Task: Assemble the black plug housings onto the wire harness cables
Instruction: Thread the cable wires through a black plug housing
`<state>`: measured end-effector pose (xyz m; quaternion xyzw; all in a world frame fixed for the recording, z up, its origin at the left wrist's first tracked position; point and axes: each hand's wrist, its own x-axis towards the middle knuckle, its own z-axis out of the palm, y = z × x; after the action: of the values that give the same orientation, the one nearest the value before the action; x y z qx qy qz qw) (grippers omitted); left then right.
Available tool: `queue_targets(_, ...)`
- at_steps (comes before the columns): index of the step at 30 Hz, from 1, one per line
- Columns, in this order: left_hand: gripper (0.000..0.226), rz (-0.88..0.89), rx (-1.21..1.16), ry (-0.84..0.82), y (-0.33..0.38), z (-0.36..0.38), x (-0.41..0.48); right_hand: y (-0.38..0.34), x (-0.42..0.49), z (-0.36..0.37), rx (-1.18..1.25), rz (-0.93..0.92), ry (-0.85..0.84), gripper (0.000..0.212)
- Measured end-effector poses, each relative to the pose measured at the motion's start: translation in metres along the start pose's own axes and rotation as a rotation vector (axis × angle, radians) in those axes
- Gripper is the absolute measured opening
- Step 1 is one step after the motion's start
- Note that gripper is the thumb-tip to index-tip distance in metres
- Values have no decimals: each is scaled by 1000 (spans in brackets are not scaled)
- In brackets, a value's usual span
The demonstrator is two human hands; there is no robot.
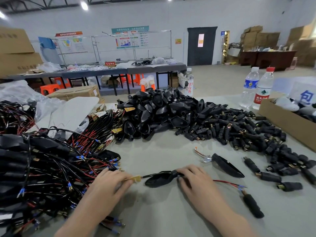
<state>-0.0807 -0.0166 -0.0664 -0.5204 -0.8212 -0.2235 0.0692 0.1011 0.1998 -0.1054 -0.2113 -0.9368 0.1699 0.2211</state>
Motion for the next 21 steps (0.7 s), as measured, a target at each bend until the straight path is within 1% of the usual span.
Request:
queue_targets(1, 41, 1, 3, 37, 5, 0, 1, 1, 0, 0, 17, 5, 20, 28)
queue_targets(2, 41, 4, 0, 77, 9, 1, 2, 1, 0, 0, 35, 6, 40, 27)
queue_targets(4, 29, 42, 47, 128, 18, 3, 3, 1, -1, 0, 49, -2, 62, 27)
queue_targets(5, 23, 76, 75, 123, 21, 5, 3, 0, -1, 0, 47, -9, 63, 28)
queue_targets(6, 24, 94, 84, 108, 23, 7, 3, 0, -2, 0, 49, -12, 60, 29)
queue_targets(8, 45, 98, 61, 83, 26, 11, 5, 0, -1, 0, 55, -9, 56, 29)
queue_targets(9, 49, 105, 52, 76, 27, 13, 6, 0, -1, 0, 54, -8, 58, 28)
queue_targets(11, 46, 144, 28, 71, 31, 16, 6, -2, 0, -1, 49, -6, 56, 28)
queue_targets(14, 33, 148, -94, 66, 38, 25, 4, -5, -1, -2, 43, -21, 71, 26)
queue_targets(18, 33, 119, -195, 53, 44, 30, 3, -11, -2, -3, 42, -52, 115, 18)
queue_targets(21, 34, 110, -246, 50, 51, 28, 3, -14, -3, -3, 57, -79, 101, 14)
